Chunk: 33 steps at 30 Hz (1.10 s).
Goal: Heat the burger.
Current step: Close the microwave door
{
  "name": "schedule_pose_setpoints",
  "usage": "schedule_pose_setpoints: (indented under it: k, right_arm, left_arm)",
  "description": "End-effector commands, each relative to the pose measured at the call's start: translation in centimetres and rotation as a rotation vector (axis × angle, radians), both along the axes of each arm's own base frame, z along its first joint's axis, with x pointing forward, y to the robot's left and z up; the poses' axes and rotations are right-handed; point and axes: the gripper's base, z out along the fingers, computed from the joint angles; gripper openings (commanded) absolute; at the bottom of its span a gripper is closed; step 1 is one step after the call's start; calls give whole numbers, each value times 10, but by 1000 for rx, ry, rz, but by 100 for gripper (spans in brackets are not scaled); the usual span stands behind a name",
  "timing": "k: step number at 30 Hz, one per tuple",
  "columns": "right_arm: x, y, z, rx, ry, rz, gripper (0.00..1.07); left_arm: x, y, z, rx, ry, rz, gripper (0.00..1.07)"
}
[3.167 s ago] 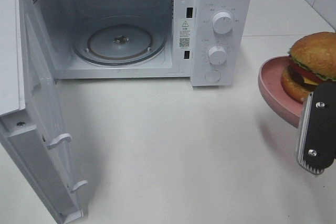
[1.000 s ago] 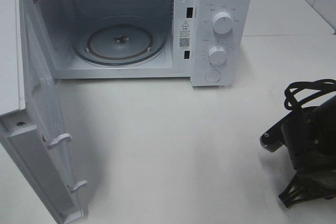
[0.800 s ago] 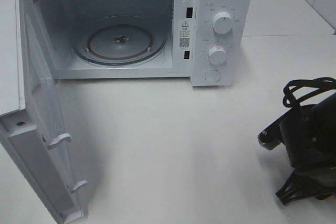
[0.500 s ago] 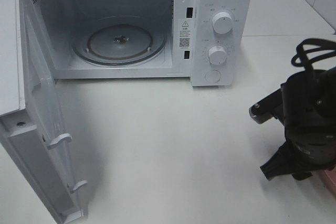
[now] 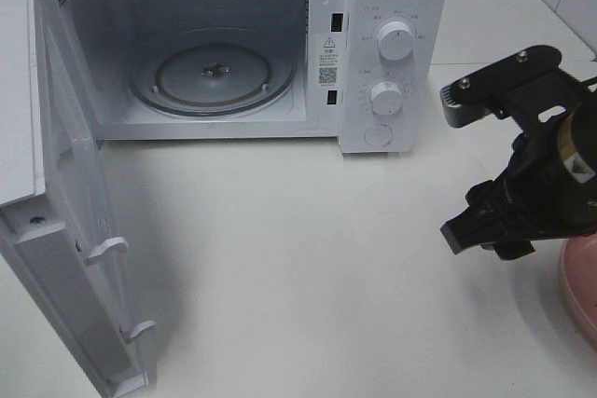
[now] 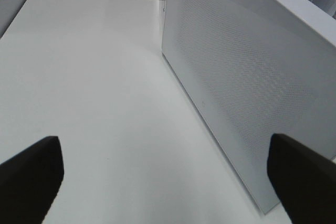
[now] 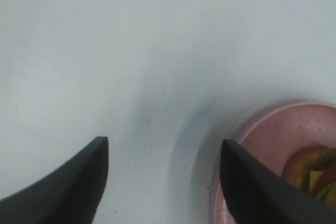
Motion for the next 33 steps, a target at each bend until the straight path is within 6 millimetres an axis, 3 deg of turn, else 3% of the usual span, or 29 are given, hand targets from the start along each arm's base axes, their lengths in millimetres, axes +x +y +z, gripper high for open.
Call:
schedule_pose_setpoints:
  k: [1,2,4,11,13,19,21,27,33]
  right_arm:
    - [-12,-3,19,63,-20,74,74]
    - [-12,-3,19,63,-20,74,74]
    - [-29,-9,39,142,-48,128,81]
    - [-51,-23,62,200,-97,169,79]
    - [-69,-38,73,195,-110,166,77]
    - [-87,-54,80,187,-105,146,76]
    - [-103,-68,87,199,-126,137,76]
    - [-127,-88,95,243,-193,134,76]
    - [-144,-103,92,271,-258,134,76]
  left_arm:
    - [-1,0,-1,-1,-8,5,98]
    - [-1,0,-1,-1,-8,5,98]
    - [-1,0,-1,-1,-8,5,98]
    - [-1,0,-1,-1,-8,5,98]
    - [-1,0,-1,-1,-8,5,98]
    - [-1,0,-1,-1,-8,5,98]
    - [-1,0,-1,-1,-8,5,98]
    - [-1,0,-1,-1,-8,5,98]
    - [-1,0,-1,-1,-8,5,98]
